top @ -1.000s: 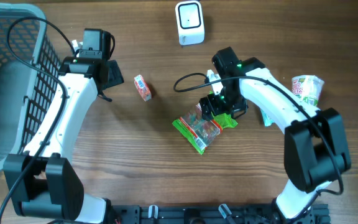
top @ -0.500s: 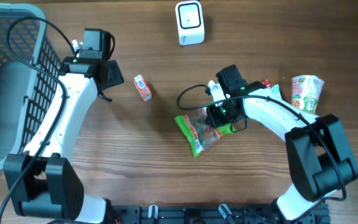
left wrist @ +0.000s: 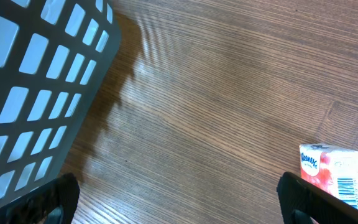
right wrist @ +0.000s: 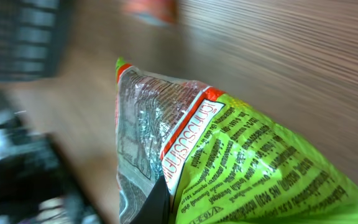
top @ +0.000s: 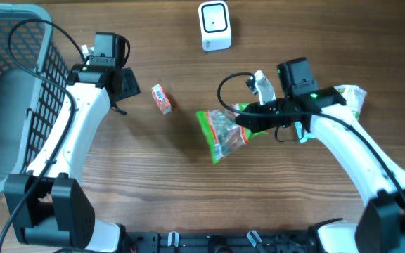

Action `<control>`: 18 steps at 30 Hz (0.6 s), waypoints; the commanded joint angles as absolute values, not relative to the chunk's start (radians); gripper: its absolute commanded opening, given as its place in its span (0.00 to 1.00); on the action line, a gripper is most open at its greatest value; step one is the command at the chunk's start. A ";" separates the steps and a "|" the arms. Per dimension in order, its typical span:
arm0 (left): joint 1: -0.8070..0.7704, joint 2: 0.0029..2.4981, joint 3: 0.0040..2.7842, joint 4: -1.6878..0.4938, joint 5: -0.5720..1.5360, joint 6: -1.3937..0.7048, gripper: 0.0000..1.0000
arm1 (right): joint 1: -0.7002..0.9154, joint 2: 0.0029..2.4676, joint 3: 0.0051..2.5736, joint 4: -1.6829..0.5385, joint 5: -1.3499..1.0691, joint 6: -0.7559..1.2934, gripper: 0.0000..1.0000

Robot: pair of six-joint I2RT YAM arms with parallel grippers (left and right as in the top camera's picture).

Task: Scan the item barcode
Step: 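Lift the green Haribo bag and carry it up to the scanner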

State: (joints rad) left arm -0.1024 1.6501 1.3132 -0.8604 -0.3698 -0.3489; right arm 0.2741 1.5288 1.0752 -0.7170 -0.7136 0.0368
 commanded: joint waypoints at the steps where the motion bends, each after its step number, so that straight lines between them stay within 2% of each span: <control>1: -0.099 1.644 1.312 -0.860 -0.382 -0.337 1.00 | 0.271 1.471 1.096 -0.687 -1.013 0.107 0.04; 5: -0.099 1.645 1.312 -0.860 -0.382 -0.337 1.00 | 0.215 1.466 1.096 -0.625 -1.169 0.245 0.05; 8: -0.099 1.644 1.312 -0.860 -0.382 -0.337 1.00 | 0.133 1.466 1.096 -0.632 -1.256 0.247 0.04; 14: -0.099 1.644 1.312 -0.860 -0.382 -0.337 1.00 | 0.097 1.466 1.095 -0.654 -1.253 0.221 0.04; 18: -0.099 1.644 1.312 -0.860 -0.382 -0.337 1.00 | 0.123 1.466 1.095 -0.653 -0.952 0.202 0.04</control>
State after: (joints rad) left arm -0.1024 1.6501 1.3132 -0.8608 -0.3698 -0.3489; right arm 0.0990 1.4879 1.0752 -0.6529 -1.1366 0.2253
